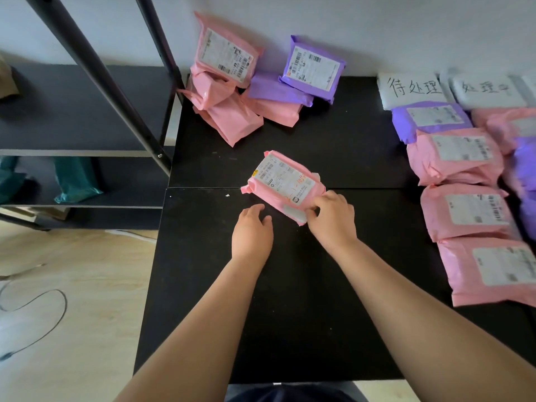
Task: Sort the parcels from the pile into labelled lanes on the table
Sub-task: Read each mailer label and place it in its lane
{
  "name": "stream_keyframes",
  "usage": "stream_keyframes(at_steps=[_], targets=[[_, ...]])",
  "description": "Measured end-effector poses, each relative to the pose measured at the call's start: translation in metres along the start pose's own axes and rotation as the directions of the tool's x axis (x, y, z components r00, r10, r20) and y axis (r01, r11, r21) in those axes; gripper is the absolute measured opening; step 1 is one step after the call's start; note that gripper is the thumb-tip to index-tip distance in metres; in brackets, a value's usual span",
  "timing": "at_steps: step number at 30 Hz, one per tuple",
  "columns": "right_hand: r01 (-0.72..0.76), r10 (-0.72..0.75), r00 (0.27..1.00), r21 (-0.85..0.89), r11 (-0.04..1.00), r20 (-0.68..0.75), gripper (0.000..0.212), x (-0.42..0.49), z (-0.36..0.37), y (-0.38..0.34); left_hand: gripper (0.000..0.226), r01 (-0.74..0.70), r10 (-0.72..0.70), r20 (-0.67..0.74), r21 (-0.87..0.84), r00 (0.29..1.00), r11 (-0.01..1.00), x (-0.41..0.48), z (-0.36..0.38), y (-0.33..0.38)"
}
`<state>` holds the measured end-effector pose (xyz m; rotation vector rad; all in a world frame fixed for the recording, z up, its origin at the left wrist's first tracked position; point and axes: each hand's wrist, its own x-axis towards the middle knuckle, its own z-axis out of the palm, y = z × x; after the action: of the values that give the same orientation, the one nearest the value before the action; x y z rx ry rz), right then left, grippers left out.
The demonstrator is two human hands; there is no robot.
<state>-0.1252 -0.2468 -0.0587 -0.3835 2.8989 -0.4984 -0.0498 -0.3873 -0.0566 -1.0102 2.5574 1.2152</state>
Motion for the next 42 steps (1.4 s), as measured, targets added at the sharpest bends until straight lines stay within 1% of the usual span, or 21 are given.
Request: stream_keyframes(at_steps=[3,6,9,10,11,13,15,18,20,23,25,29,32,34,36,38,39,41,42], targets=[[0.008,-0.008,0.999,0.009,1.0,0.036,0.009,-0.013,0.004,0.0,0.035,0.018,-0.018,0.018,-0.017,1.0,1.0,0.002,0.002,0.004],[-0.05,0.045,0.998,0.118,0.992,0.045,0.016,-0.017,0.007,0.0,0.031,0.012,-0.012,0.033,0.004,0.999,1.0,0.003,0.005,0.006],[-0.062,0.065,0.998,0.165,0.984,-0.013,0.004,-0.013,0.004,0.002,0.032,0.012,-0.012,0.039,0.009,0.999,1.0,0.005,0.006,0.007],[-0.064,0.071,0.997,0.156,0.986,-0.035,0.009,-0.009,0.002,0.002,0.032,0.011,-0.012,0.042,0.003,0.999,1.0,0.006,0.006,0.008],[-0.075,0.081,0.996,0.138,0.988,-0.034,0.02,-0.004,0.0,0.003,0.032,0.012,-0.011,0.044,-0.005,0.999,1.0,0.007,0.006,0.01],[-0.111,0.109,0.994,0.103,0.988,0.027,0.039,0.009,-0.002,0.003,0.035,0.019,-0.018,0.051,-0.016,0.999,1.0,0.008,0.005,0.013],[-0.138,0.13,0.986,0.078,0.987,0.107,0.046,0.02,-0.001,0.002,0.037,0.039,-0.038,0.055,-0.025,0.998,0.999,0.009,0.004,0.016],[-0.176,0.154,0.973,0.121,0.977,0.171,0.038,0.017,0.003,0.002,0.037,0.076,-0.072,0.066,-0.062,0.995,0.995,0.008,0.003,0.018],[-0.183,0.154,0.974,0.184,0.966,0.165,0.032,0.006,0.006,0.003,0.036,0.107,-0.099,0.072,-0.107,0.992,0.989,0.007,0.004,0.016],[-0.209,0.169,0.971,0.252,0.945,0.171,0.031,-0.015,0.012,0.004,0.033,0.151,-0.142,0.068,-0.169,0.988,0.974,0.003,0.006,0.01],[-0.247,0.199,0.961,0.268,0.931,0.195,0.028,-0.031,0.016,0.005,0.03,0.166,-0.157,0.066,-0.173,0.985,0.971,-0.003,0.008,0.003],[-0.33,0.265,0.934,0.296,0.896,0.24,0.014,-0.062,0.023,0.011,0.018,0.191,-0.181,0.075,-0.171,0.981,0.967,-0.017,0.012,-0.017],[-0.376,0.307,0.916,0.289,0.88,0.258,0.019,-0.072,0.024,0.016,0.012,0.196,-0.179,0.112,-0.17,0.978,0.966,-0.025,0.013,-0.031],[-0.385,0.329,0.918,0.294,0.875,0.224,0.021,-0.071,0.022,0.018,0.011,0.223,-0.199,0.133,-0.204,0.971,0.953,-0.026,0.013,-0.035],[-0.402,0.356,0.915,0.34,0.85,0.19,0.022,-0.064,0.021,0.019,0.017,0.249,-0.219,0.139,-0.261,0.966,0.933,-0.025,0.011,-0.034],[-0.424,0.367,0.905,0.387,0.819,0.215,0.03,-0.055,0.019,0.017,0.02,0.245,-0.215,0.127,-0.318,0.968,0.916,-0.02,0.009,-0.027],[-0.428,0.361,0.902,0.393,0.814,0.236,0.033,-0.051,0.019,0.016,0.017,0.235,-0.208,0.118,-0.334,0.971,0.913,-0.017,0.009,-0.023],[-0.417,0.336,0.905,0.392,0.82,0.26,0.033,-0.045,0.017,0.016,0.008,0.22,-0.196,0.102,-0.337,0.975,0.915,-0.012,0.007,-0.015],[-0.412,0.326,0.907,0.393,0.822,0.267,0.032,-0.043,0.016,0.016,0.011,0.225,-0.202,0.101,-0.339,0.974,0.913,-0.011,0.007,-0.012]])
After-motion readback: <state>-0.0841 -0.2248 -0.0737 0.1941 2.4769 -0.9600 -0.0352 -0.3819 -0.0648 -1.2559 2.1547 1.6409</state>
